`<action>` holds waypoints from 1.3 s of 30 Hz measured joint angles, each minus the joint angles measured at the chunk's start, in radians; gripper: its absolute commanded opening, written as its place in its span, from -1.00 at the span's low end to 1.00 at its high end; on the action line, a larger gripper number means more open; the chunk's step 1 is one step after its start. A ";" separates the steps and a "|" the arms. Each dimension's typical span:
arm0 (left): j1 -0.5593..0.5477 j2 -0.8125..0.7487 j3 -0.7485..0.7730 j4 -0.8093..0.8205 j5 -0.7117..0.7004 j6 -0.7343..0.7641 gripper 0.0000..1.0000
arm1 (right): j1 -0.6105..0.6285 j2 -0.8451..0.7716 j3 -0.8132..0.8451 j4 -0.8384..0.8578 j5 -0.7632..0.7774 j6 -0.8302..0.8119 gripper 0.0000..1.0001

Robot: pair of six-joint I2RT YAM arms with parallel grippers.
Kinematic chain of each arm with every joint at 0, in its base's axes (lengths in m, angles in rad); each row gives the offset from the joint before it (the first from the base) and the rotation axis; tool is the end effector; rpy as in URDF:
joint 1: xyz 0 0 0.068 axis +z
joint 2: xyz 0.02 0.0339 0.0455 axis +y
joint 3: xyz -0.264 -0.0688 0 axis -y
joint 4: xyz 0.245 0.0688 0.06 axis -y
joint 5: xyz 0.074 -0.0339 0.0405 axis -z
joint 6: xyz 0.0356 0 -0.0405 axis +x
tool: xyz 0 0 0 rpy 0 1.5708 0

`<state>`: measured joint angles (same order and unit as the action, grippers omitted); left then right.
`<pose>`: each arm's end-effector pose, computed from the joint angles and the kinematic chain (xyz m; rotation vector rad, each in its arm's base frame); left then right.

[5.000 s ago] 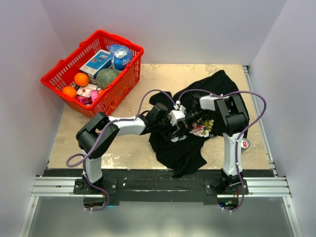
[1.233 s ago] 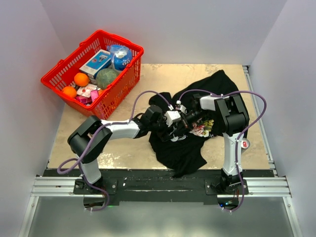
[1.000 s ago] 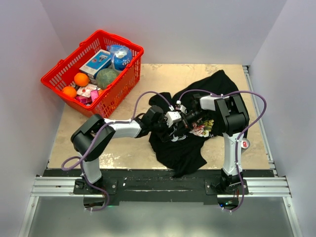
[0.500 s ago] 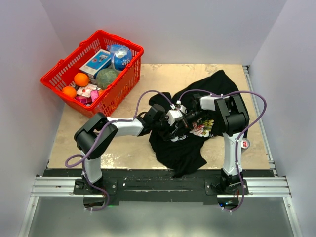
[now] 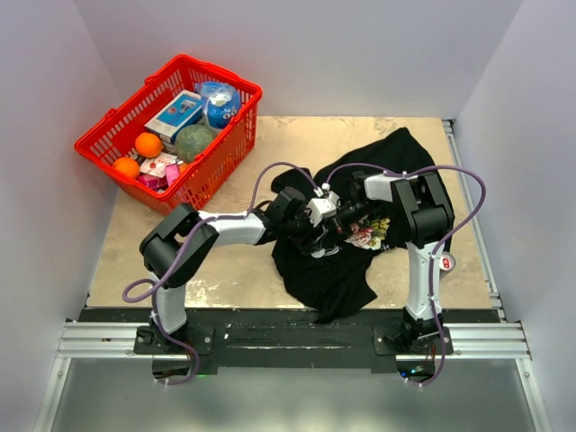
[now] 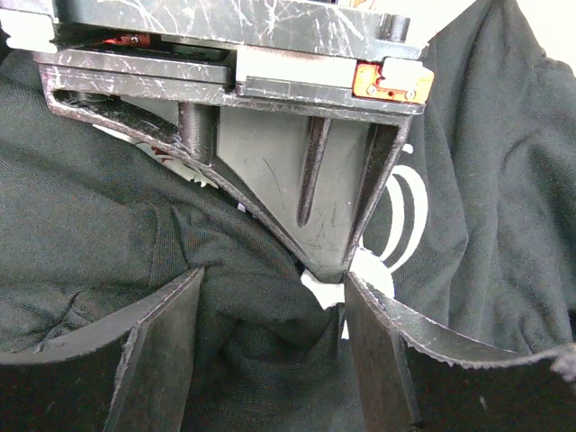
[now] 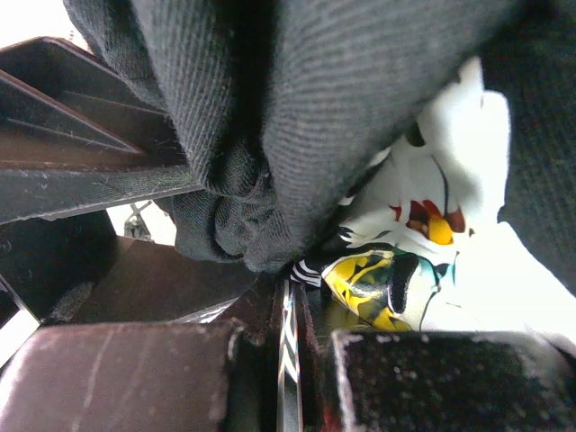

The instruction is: Remove the brooch from the garment

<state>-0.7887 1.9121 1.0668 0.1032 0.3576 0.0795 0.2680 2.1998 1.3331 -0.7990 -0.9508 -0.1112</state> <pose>0.2695 -0.2890 0.1462 1.1694 2.0739 -0.7647 0.3498 0.1261 0.0848 0.4374 -2.6243 -1.3551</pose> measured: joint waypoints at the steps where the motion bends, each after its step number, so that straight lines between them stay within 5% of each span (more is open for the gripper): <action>1: -0.002 0.000 0.001 -0.003 -0.003 0.000 0.33 | 0.000 0.000 0.000 0.000 0.000 0.000 -1.00; 39: 0.027 -0.002 -0.049 0.077 0.089 0.096 0.34 | 0.000 0.000 0.000 0.000 0.000 0.004 -1.00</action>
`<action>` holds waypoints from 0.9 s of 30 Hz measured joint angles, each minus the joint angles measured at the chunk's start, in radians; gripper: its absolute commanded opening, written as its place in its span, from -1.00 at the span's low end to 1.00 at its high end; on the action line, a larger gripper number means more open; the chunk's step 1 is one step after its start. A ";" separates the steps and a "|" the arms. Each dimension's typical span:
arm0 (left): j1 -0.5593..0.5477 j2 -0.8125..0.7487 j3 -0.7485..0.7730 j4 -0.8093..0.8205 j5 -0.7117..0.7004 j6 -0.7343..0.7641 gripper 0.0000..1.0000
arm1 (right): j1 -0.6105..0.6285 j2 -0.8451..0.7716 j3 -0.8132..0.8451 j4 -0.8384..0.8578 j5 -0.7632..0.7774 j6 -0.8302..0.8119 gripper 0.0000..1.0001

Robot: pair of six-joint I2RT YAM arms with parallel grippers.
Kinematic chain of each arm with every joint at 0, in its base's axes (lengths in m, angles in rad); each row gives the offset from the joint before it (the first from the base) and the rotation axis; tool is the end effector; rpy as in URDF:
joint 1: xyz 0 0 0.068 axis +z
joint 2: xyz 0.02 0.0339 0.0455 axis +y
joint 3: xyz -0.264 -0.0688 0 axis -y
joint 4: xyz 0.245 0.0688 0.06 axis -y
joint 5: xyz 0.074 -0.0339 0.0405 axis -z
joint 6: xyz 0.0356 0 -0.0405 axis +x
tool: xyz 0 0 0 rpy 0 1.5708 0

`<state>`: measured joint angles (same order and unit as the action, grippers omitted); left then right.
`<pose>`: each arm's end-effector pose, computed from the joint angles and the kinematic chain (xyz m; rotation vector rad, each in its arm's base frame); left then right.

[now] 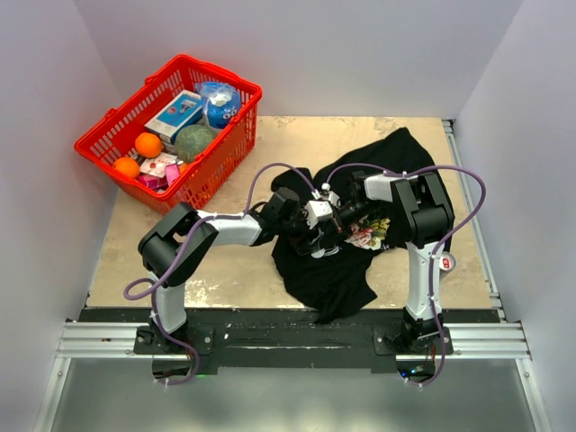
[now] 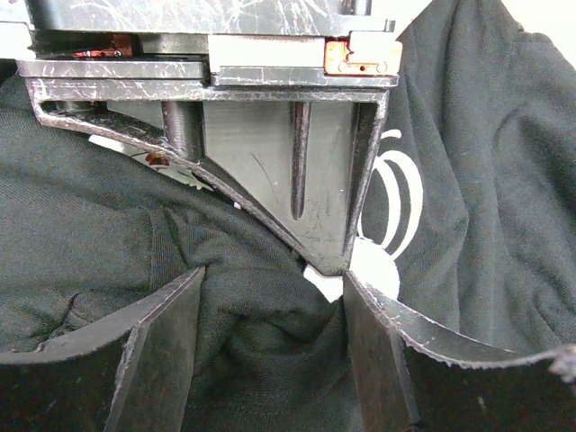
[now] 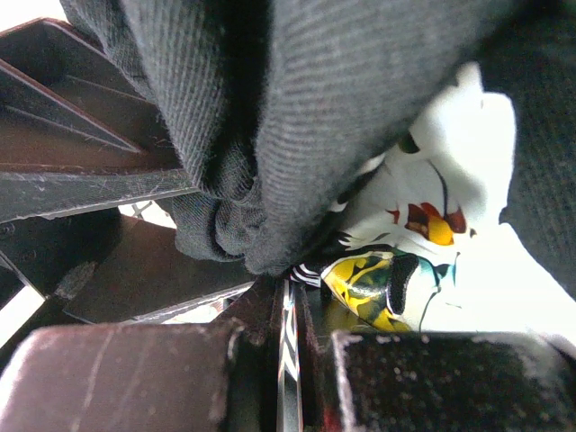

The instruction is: Remove the brooch from the garment

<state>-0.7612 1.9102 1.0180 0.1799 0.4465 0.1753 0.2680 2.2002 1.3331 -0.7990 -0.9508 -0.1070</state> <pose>0.2708 -0.2792 0.1400 1.2615 1.9604 -0.8105 0.3498 0.1261 0.0847 0.4313 -2.6235 -1.3536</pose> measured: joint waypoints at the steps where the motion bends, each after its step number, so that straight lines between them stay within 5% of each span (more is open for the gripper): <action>1: 0.000 0.000 0.000 0.000 0.001 0.000 0.34 | 0.000 0.000 0.000 0.000 0.000 0.000 -1.00; 27: 0.016 -0.003 -0.024 0.019 0.072 0.053 0.34 | 0.000 0.003 0.000 0.000 -0.005 0.001 -1.00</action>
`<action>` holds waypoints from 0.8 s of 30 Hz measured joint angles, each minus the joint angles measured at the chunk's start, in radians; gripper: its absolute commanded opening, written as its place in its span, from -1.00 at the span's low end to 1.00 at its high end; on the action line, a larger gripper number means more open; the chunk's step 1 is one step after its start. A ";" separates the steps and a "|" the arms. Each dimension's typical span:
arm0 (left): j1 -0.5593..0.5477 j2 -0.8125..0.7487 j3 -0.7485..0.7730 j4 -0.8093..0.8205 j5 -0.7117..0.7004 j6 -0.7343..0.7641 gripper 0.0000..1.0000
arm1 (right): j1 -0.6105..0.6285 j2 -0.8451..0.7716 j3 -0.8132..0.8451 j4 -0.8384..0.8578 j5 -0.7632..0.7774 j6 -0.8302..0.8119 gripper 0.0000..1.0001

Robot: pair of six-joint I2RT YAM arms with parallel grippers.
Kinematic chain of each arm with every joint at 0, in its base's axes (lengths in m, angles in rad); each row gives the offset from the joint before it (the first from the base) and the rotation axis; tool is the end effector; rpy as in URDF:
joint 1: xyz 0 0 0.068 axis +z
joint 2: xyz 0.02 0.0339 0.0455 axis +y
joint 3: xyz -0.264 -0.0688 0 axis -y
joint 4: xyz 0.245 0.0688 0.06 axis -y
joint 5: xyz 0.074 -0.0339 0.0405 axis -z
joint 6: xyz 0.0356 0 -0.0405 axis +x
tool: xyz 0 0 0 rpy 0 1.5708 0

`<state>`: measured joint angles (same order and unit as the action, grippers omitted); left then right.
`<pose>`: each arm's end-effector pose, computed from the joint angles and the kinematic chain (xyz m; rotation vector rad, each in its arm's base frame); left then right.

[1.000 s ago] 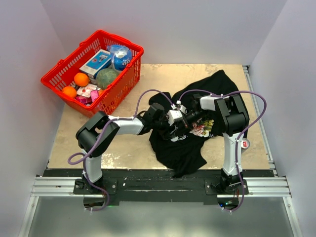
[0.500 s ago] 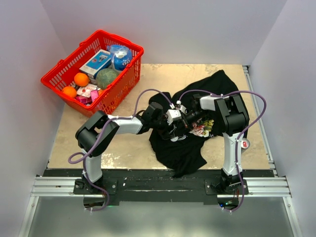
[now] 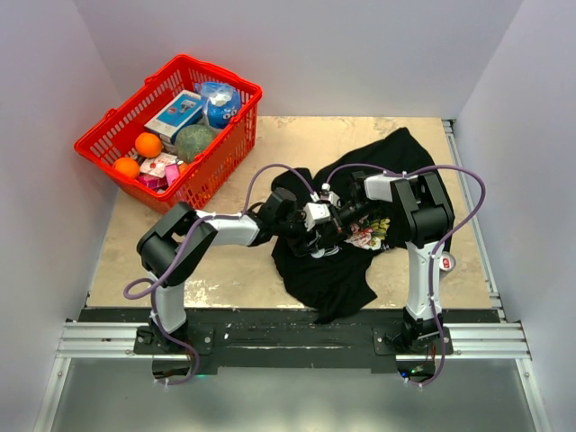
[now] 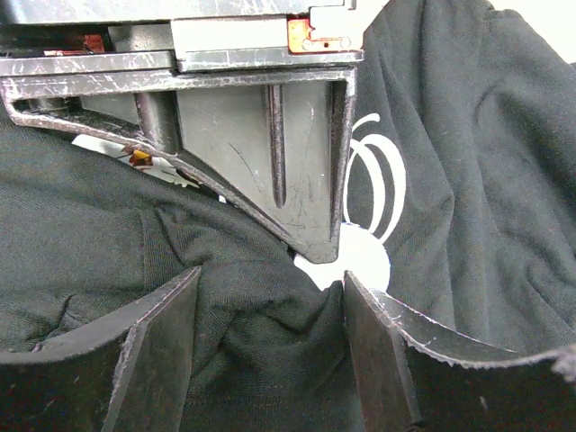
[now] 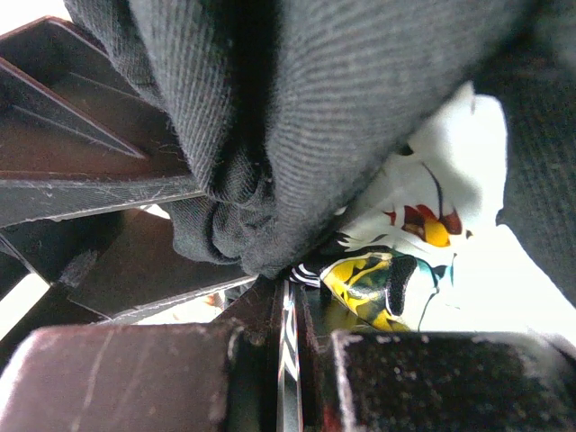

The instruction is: Remove the brooch from the garment

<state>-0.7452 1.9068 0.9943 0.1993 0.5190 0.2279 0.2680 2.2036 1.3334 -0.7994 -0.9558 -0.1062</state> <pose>0.2701 -0.2732 0.1370 1.3224 1.9029 -0.8594 0.3497 0.1262 0.0837 0.4265 -2.6177 -1.3582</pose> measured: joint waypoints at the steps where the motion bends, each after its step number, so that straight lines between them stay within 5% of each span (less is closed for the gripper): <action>1: -0.002 0.000 0.000 0.000 -0.004 0.000 0.34 | 0.000 0.000 0.000 0.000 0.000 0.000 -1.00; 24: -0.017 0.046 0.094 -0.091 -0.020 -0.016 0.32 | 0.000 0.000 0.000 0.000 0.000 0.002 -1.00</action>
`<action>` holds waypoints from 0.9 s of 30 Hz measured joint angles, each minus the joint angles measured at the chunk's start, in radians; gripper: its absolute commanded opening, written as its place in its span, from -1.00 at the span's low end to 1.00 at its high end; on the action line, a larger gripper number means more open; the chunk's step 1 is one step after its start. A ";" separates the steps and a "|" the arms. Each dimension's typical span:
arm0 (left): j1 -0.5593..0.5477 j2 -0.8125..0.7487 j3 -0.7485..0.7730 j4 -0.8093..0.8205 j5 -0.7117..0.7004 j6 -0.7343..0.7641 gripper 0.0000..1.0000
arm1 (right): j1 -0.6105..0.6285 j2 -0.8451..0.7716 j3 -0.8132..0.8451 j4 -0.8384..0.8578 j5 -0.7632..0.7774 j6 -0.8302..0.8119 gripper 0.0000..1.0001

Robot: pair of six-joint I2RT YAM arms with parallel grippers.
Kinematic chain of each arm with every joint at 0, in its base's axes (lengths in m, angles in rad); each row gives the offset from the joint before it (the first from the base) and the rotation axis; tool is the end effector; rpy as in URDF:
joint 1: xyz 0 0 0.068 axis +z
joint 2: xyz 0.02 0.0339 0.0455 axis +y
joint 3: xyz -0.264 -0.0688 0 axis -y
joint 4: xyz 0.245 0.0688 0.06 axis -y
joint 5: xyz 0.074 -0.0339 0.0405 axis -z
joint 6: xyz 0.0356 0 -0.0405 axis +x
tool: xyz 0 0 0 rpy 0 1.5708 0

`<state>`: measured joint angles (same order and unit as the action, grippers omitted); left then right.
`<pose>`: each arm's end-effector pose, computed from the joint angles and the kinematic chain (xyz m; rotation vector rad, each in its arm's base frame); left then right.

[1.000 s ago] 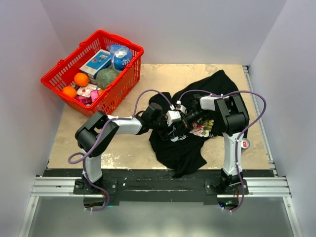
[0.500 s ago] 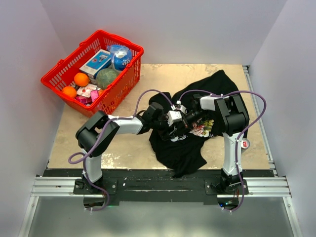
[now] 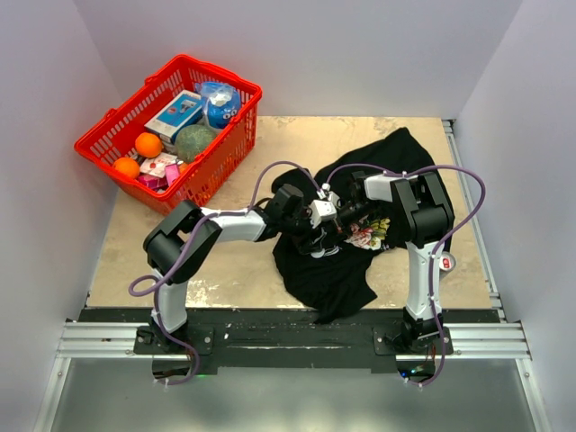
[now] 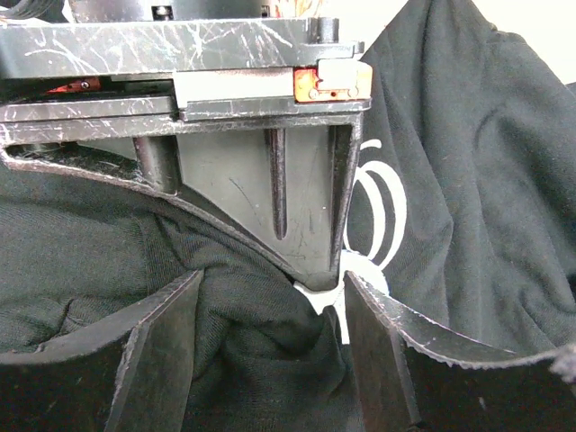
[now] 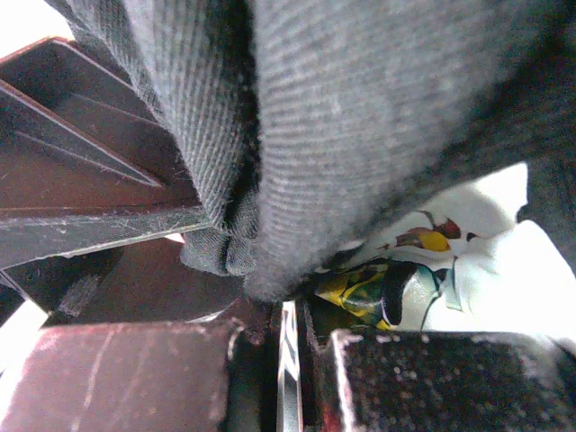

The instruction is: Remove the brooch from the garment

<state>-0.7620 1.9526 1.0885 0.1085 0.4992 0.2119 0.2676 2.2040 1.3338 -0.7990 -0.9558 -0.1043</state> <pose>0.2774 -0.2883 0.1389 1.3294 1.9575 -0.8528 0.3499 0.1261 0.0836 0.4237 -2.6179 -1.3579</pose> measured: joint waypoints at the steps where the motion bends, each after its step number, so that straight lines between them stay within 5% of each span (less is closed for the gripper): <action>1: -0.001 0.000 0.002 -0.003 -0.002 0.000 0.32 | 0.000 0.000 0.000 0.000 0.000 0.000 -1.00; 12: 0.072 -0.080 -0.072 -0.003 0.128 -0.052 0.40 | 0.005 -0.034 -0.016 0.029 0.025 0.020 -1.00; 27: 0.286 -0.212 0.079 -0.152 0.195 -0.070 0.38 | 0.072 -0.235 -0.047 0.301 0.353 0.083 -1.00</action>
<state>-0.4755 1.7405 1.1675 -0.0433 0.6937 0.1421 0.3401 1.9686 1.2873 -0.4976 -0.6029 -0.0216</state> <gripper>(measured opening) 0.693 0.035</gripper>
